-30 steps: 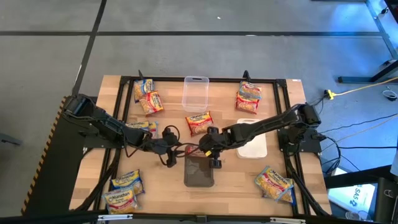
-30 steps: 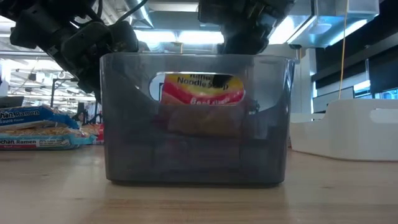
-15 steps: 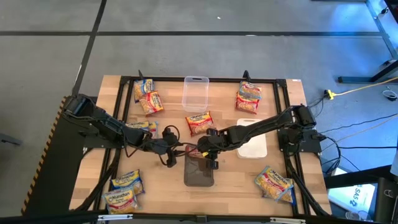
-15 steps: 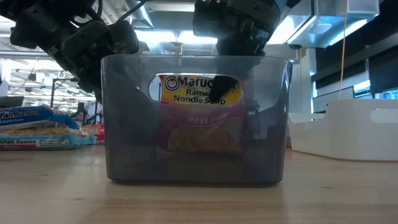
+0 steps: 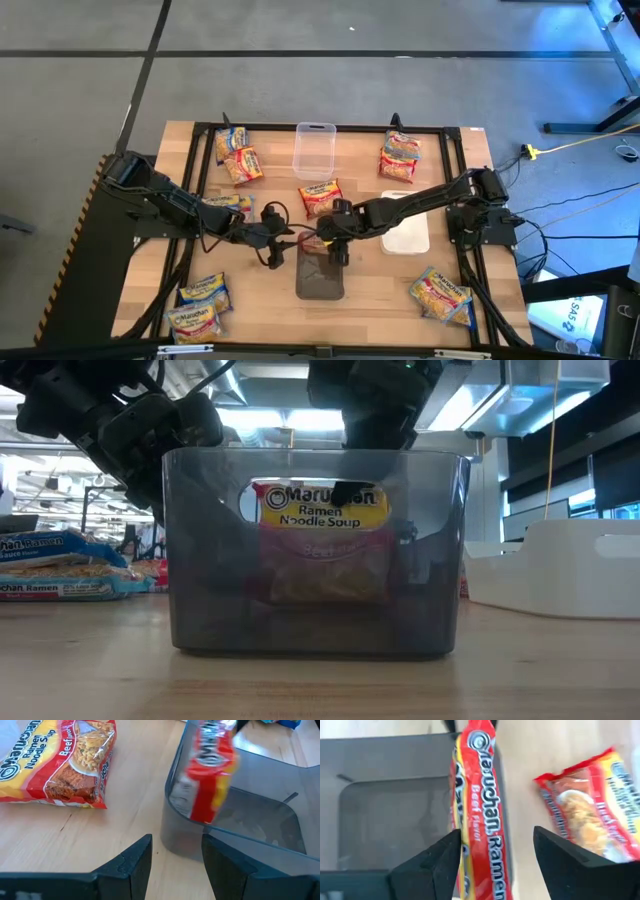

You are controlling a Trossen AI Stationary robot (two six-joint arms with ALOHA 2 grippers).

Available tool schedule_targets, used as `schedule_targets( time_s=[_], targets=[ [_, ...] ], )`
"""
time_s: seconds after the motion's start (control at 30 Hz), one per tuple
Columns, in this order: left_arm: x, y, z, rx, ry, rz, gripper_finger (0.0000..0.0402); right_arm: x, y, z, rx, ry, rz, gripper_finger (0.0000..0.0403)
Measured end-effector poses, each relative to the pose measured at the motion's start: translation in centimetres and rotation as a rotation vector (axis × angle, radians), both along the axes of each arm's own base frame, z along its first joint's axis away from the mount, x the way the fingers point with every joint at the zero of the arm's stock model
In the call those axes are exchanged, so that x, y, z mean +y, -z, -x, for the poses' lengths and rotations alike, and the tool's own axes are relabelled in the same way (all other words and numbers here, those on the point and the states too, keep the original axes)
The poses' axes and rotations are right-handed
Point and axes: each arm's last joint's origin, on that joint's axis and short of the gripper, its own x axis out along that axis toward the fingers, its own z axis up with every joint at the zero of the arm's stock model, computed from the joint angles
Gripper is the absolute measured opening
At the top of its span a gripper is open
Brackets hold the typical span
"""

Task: Sort Maruchan noodles
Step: Put the red noodle pack into the gray bin

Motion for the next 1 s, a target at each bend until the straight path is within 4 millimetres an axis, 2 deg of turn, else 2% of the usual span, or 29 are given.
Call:
schedule_targets(
  time_s=[0.4,0.67,0.8,0.87,1.0],
  targets=[
    [0.0,0.0,0.0,0.0,0.0,0.0,0.0165,0.0,0.0,-0.1,-0.009,0.008,0.032,0.0224],
    [0.0,0.0,0.0,0.01,0.005,0.0,0.0165,-0.5,-3.8,1.9,-0.056,-0.001,0.03,0.0224],
    [0.3,-0.2,0.4,0.037,0.0,-0.008,0.0165,-1.7,-5.4,3.2,-0.045,0.016,0.038,0.0224],
    [0.7,-0.5,0.8,0.059,-0.011,-0.015,0.0165,-2.9,-5.3,3.6,-0.038,0.03,0.042,0.0224],
    [1.9,-1.3,1.5,0.089,-0.06,-0.02,0.0165,-6.3,-3.9,4.4,-0.001,0.089,-0.009,0.0224]
  ],
)
